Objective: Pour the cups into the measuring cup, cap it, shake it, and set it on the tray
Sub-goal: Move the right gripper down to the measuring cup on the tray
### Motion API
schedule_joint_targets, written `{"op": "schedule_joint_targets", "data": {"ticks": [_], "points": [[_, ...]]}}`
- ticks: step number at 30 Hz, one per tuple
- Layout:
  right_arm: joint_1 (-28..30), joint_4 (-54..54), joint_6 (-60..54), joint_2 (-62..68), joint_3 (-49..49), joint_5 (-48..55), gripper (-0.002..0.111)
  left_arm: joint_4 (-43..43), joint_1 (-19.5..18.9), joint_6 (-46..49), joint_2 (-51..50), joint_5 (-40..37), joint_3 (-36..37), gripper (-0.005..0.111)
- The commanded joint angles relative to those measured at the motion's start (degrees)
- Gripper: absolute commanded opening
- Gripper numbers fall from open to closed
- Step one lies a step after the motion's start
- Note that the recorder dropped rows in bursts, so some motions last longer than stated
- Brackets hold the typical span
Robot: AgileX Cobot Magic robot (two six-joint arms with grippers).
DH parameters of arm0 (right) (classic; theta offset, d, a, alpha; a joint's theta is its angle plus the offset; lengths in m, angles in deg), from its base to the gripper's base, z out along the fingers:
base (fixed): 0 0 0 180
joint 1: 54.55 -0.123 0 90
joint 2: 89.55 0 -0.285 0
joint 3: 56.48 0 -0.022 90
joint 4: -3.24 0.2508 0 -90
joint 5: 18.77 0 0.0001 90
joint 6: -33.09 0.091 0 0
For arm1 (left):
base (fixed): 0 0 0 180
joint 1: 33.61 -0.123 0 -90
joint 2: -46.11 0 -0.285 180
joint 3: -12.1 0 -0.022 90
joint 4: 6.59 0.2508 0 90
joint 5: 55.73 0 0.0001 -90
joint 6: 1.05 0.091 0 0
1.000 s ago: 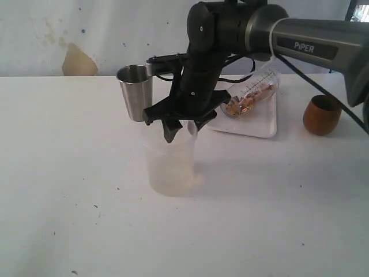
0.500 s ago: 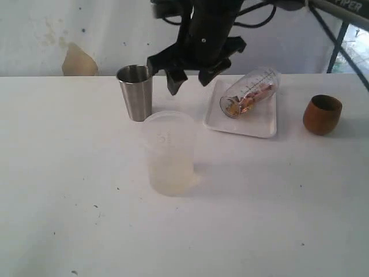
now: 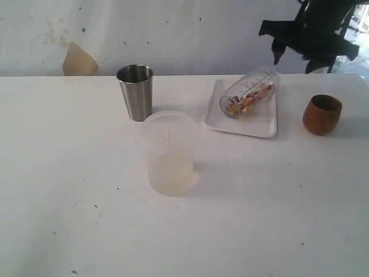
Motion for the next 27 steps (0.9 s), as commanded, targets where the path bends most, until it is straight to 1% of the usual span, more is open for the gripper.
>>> {"op": "schedule_joint_targets", "data": {"ticks": [1, 4, 5, 9, 12, 13, 14, 16, 17, 27], "points": [[0.1, 6.2, 4.3, 5.2, 2.1, -15.1, 0.061, 0.1, -0.1, -0.1, 0.3, 0.6, 0.2, 0.000], [0.0, 8.1, 3.4, 8.6, 2.1, -22.4, 0.062, 0.1, -0.1, -0.1, 0.3, 0.6, 0.2, 0.000], [0.0, 8.7, 2.1, 9.5, 2.1, -23.4, 0.062, 0.1, -0.1, -0.1, 0.3, 0.6, 0.2, 0.000], [0.2, 9.0, 1.9, 9.6, 2.0, -24.6, 0.062, 0.1, -0.1, -0.1, 0.3, 0.6, 0.2, 0.000], [0.2, 9.3, -1.6, 9.5, 1.9, -24.6, 0.064, 0.1, -0.1, -0.1, 0.3, 0.6, 0.2, 0.000], [0.2, 9.4, -2.7, 9.5, 1.9, -24.6, 0.070, 0.1, -0.1, -0.1, 0.3, 0.6, 0.2, 0.000], [0.2, 9.5, -2.8, 9.5, 1.9, -24.6, 0.078, 0.1, -0.1, -0.1, 0.3, 0.6, 0.2, 0.000], [0.2, 9.5, -2.8, 9.5, 1.9, -24.4, 0.101, 0.1, -0.1, -0.1, 0.3, 0.6, 0.2, 0.000], [0.2, 9.5, -2.8, 9.5, 1.9, -24.0, 0.105, 0.1, -0.1, -0.1, 0.3, 0.6, 0.2, 0.000], [0.2, 10.1, -2.5, 11.2, 2.0, -24.4, 0.105, 0.1, -0.1, -0.1, 0.3, 0.6, 0.2, 0.000]]}}
